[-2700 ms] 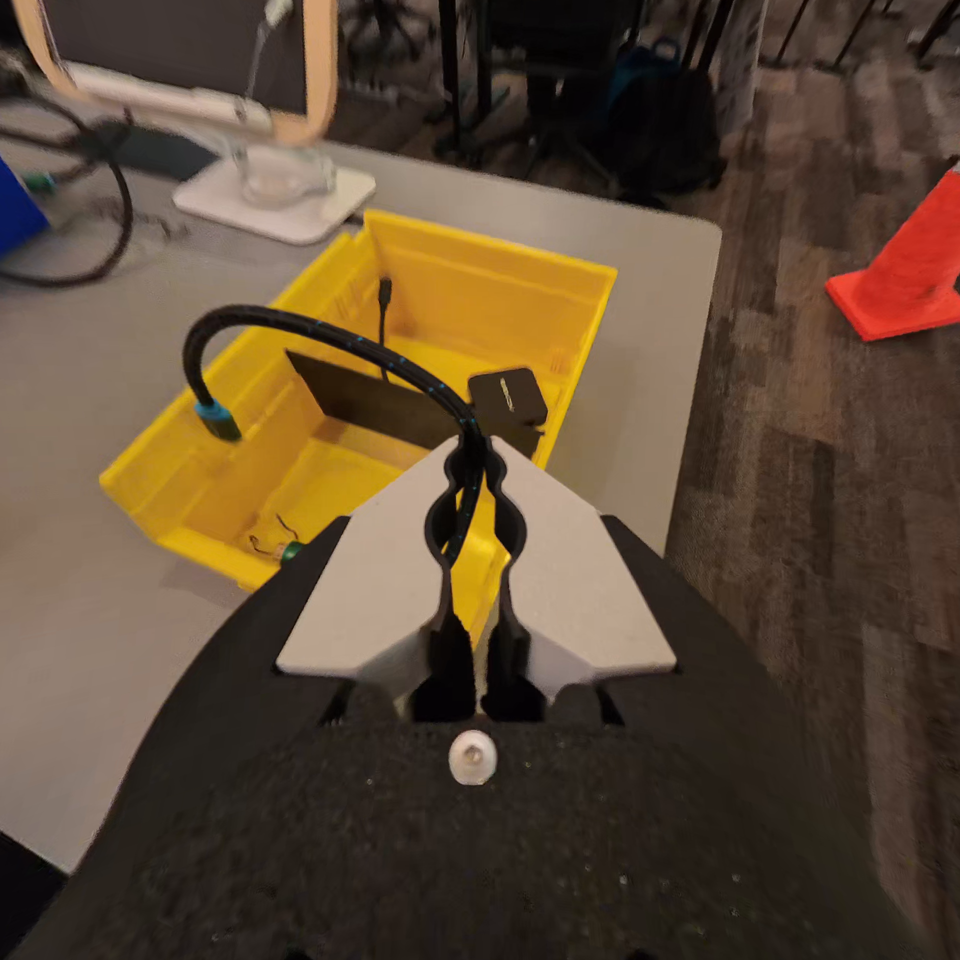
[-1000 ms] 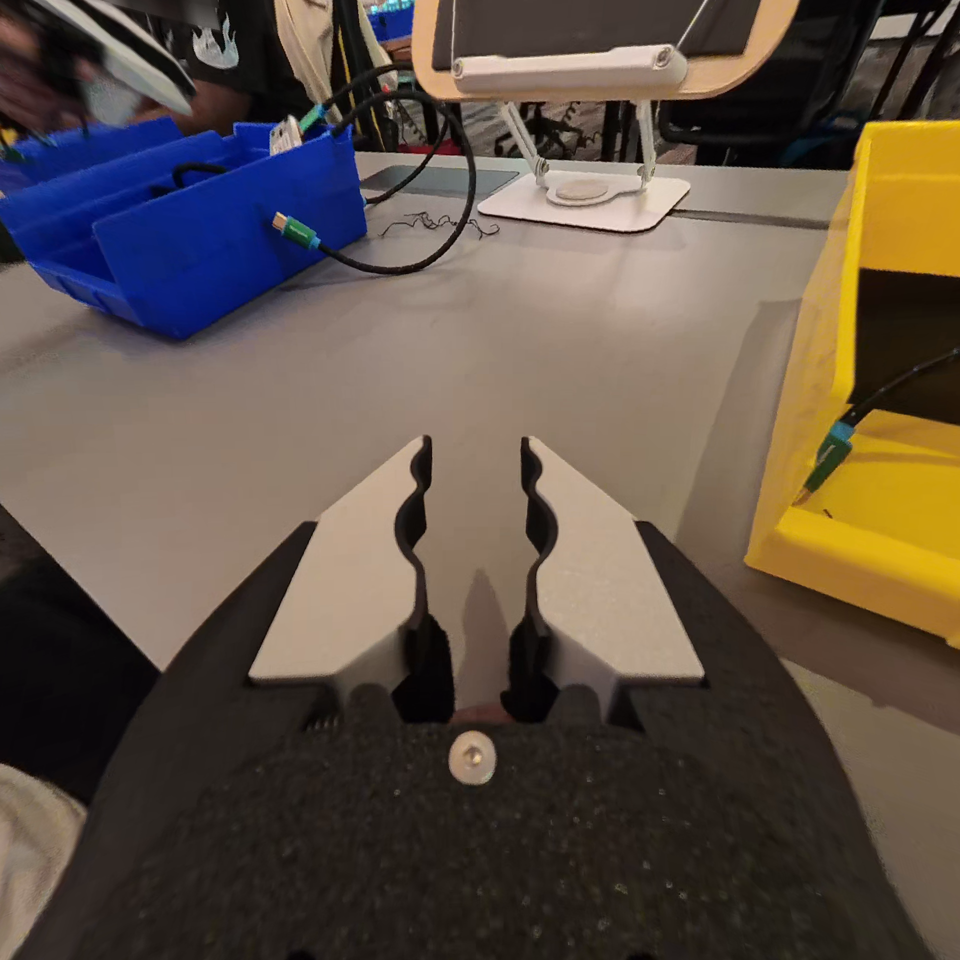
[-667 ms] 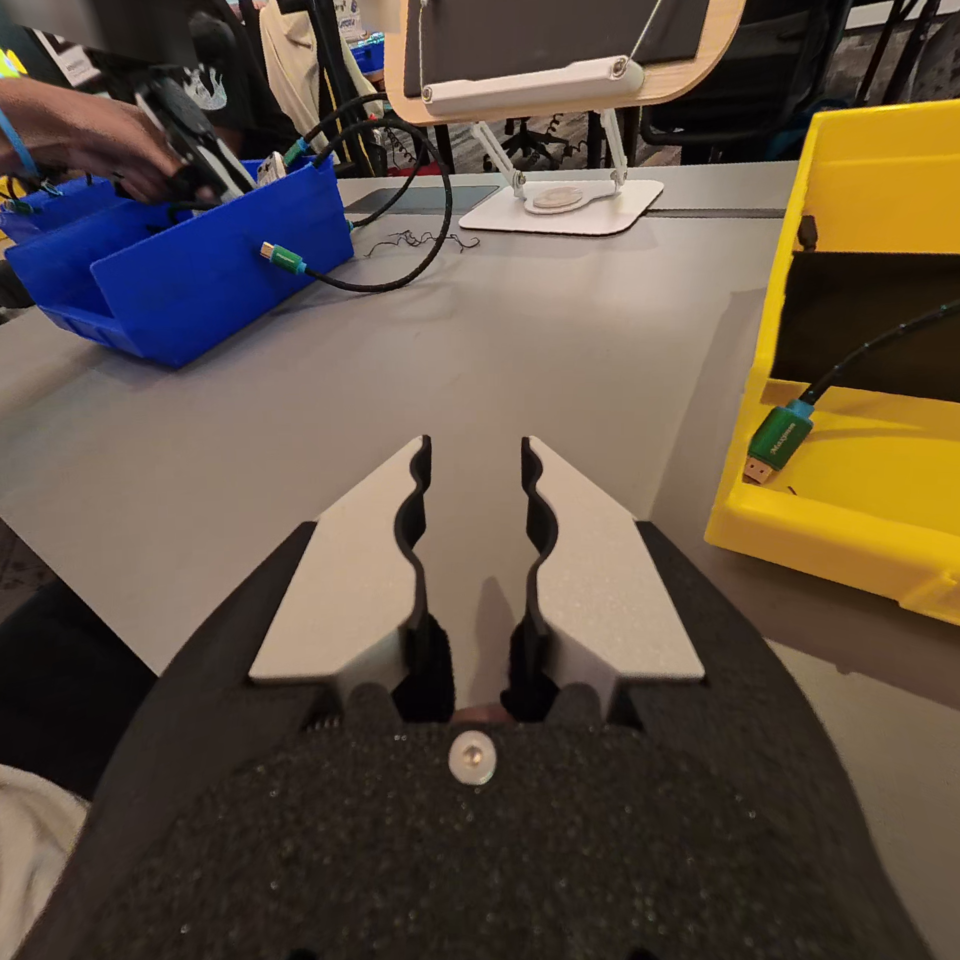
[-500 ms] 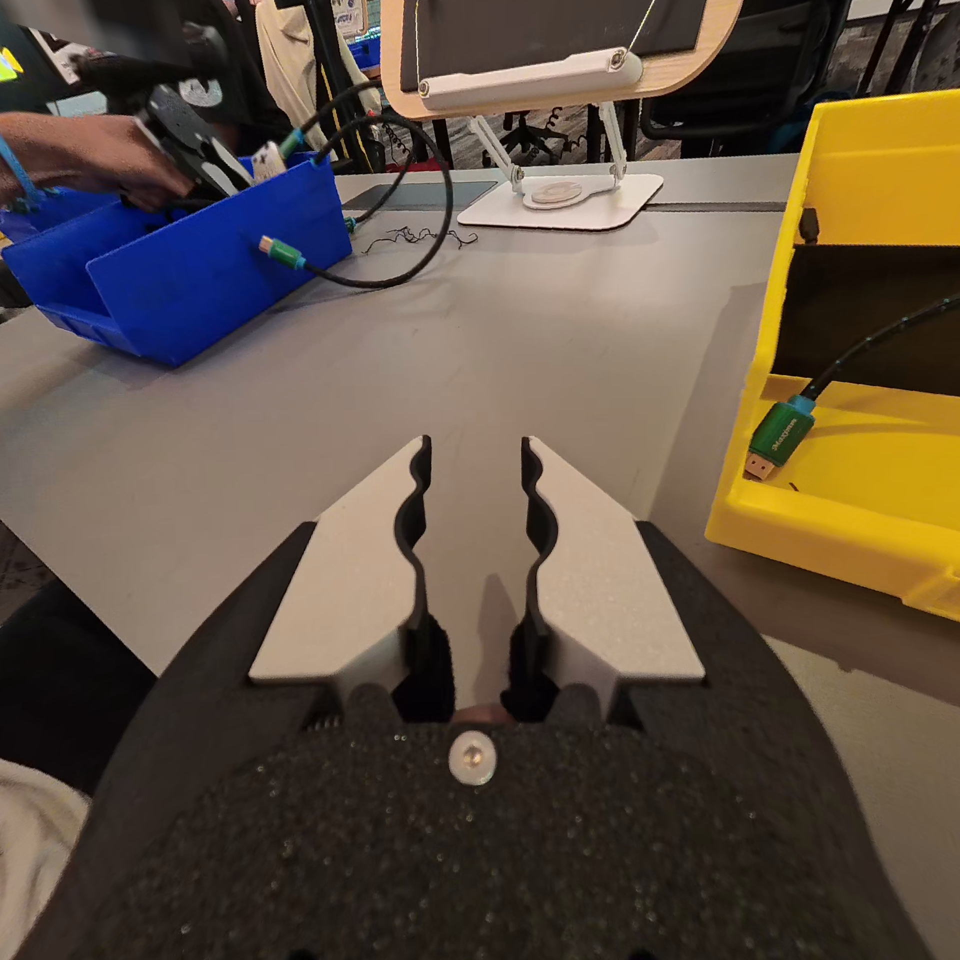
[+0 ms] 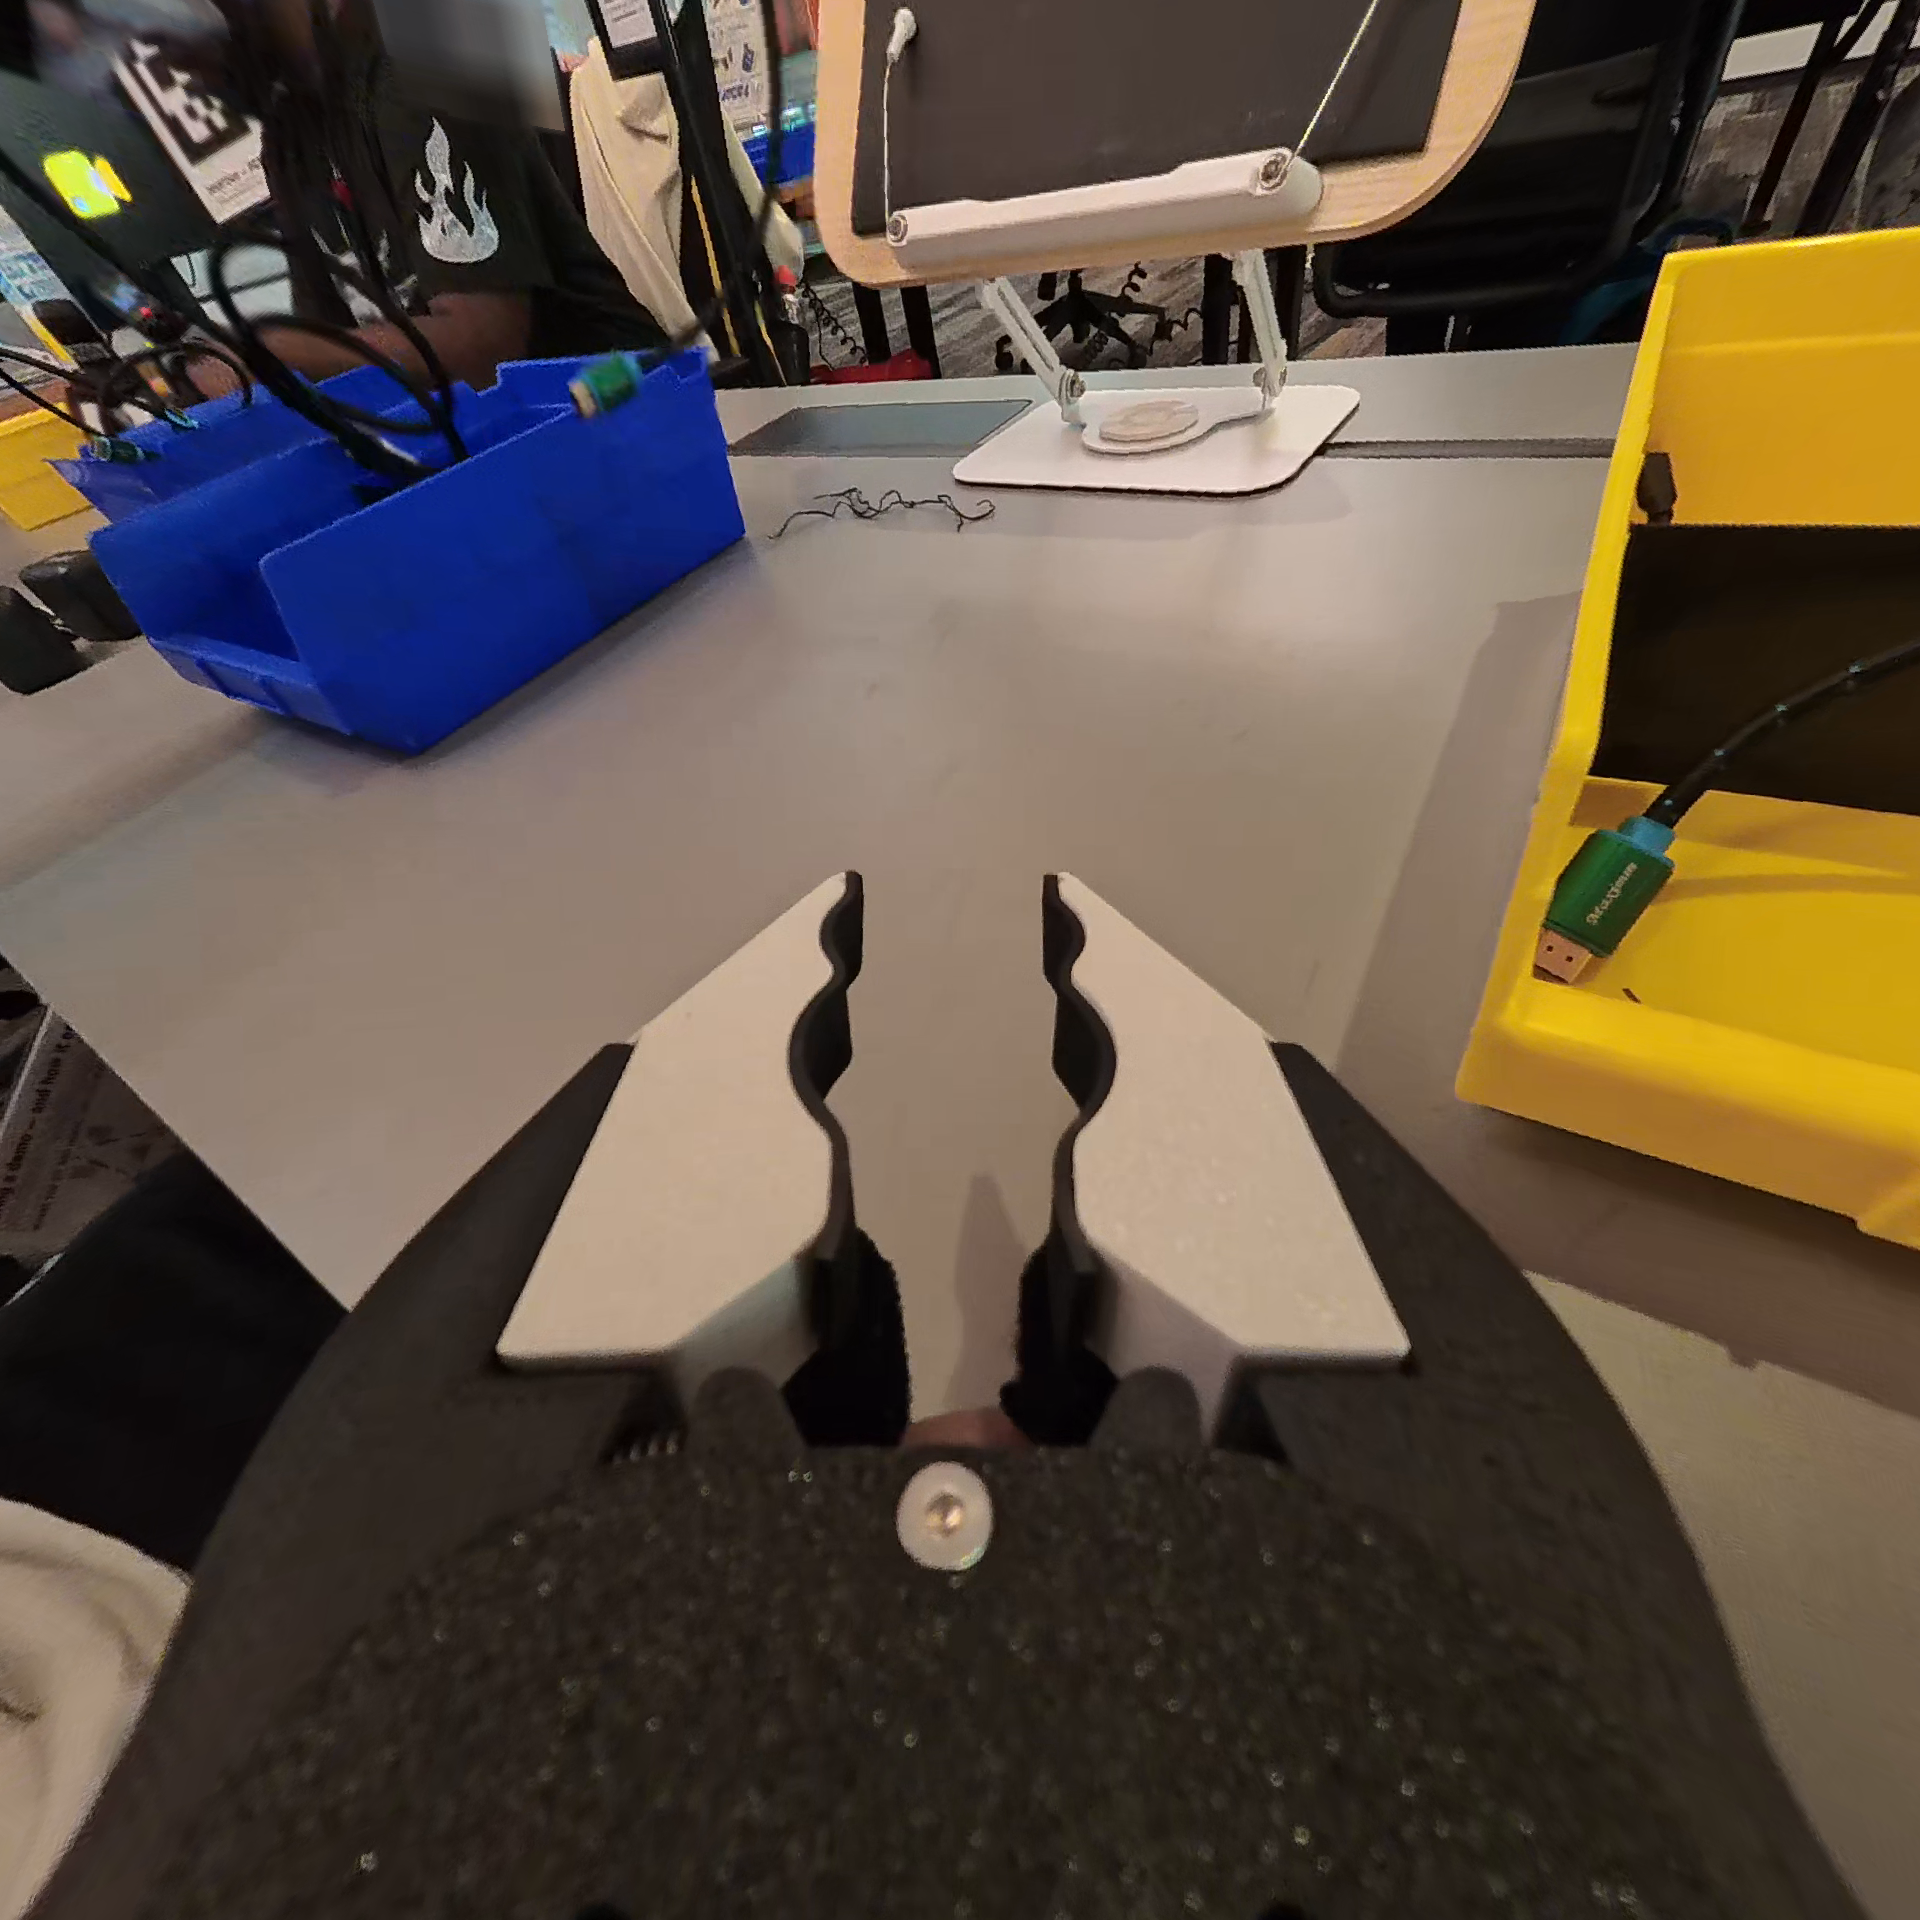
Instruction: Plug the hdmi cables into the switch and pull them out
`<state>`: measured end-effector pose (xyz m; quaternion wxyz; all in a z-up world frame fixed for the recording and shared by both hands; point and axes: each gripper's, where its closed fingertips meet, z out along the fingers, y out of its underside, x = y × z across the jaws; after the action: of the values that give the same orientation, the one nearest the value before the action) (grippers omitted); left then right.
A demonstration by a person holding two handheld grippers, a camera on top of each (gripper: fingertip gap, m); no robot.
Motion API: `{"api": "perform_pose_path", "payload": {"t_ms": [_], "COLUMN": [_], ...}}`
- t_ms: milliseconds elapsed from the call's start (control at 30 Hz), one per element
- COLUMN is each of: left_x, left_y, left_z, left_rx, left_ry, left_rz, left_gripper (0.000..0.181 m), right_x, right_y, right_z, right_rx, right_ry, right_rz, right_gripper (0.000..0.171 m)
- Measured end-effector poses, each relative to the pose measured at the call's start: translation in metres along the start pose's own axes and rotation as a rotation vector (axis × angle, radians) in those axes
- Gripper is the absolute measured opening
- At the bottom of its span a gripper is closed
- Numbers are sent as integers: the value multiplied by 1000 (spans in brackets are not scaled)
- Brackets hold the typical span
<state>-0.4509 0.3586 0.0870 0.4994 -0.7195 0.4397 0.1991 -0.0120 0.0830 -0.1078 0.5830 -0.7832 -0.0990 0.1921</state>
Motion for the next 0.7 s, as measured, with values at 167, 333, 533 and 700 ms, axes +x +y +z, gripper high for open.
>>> {"api": "perform_pose_path", "payload": {"t_ms": [167, 333, 533, 700], "left_x": [-40, -21, 73, 151], "left_y": [-54, -131, -209, -255], "left_z": [-73, -122, -131, -133], "left_rx": [201, 449, 692, 801], "left_ry": [-243, -404, -404, -255], "left_rz": [-56, -50, -62, -144], "left_gripper": [33, 33, 32, 32], "right_x": [-9, -34, -71, -95], "right_y": [0, -16, -84, -186], "right_z": [3, 10, 11, -1], "right_rx": [3, 47, 179, 375], "right_ry": [-40, -147, -318, -343], "right_rz": [-16, -28, -63, -177], "right_gripper": [34, 35, 38, 43]}}
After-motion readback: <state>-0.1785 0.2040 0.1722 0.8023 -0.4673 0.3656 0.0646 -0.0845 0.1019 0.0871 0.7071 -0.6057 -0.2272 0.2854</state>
